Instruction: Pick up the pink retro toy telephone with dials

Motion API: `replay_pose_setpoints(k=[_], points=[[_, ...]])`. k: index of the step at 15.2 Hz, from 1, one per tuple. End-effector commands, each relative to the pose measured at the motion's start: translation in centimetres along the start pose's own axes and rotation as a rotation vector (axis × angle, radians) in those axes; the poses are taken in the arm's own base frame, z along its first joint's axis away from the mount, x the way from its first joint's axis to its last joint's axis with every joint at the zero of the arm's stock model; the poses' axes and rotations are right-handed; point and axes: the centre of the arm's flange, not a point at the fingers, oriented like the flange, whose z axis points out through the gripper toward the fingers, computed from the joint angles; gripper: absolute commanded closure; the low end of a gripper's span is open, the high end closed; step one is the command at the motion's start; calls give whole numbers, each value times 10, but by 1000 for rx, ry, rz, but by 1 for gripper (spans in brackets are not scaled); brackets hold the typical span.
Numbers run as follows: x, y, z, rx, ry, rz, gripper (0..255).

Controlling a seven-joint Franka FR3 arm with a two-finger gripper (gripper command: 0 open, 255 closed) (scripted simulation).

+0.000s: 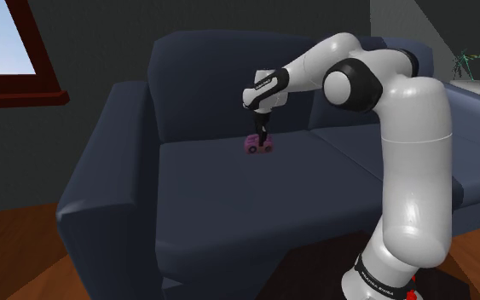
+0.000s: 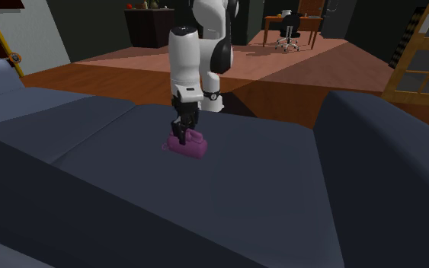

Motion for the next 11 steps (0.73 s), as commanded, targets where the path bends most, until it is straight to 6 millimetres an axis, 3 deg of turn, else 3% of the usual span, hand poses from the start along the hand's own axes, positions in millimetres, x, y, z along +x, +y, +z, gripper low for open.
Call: replay_pose_setpoints(k=[1,9,11], points=[[-1,0,-10,-1,0,0,255],[-2,3,-52,-1,0,0,255],[-2,3,-53,-1,0,0,255]])
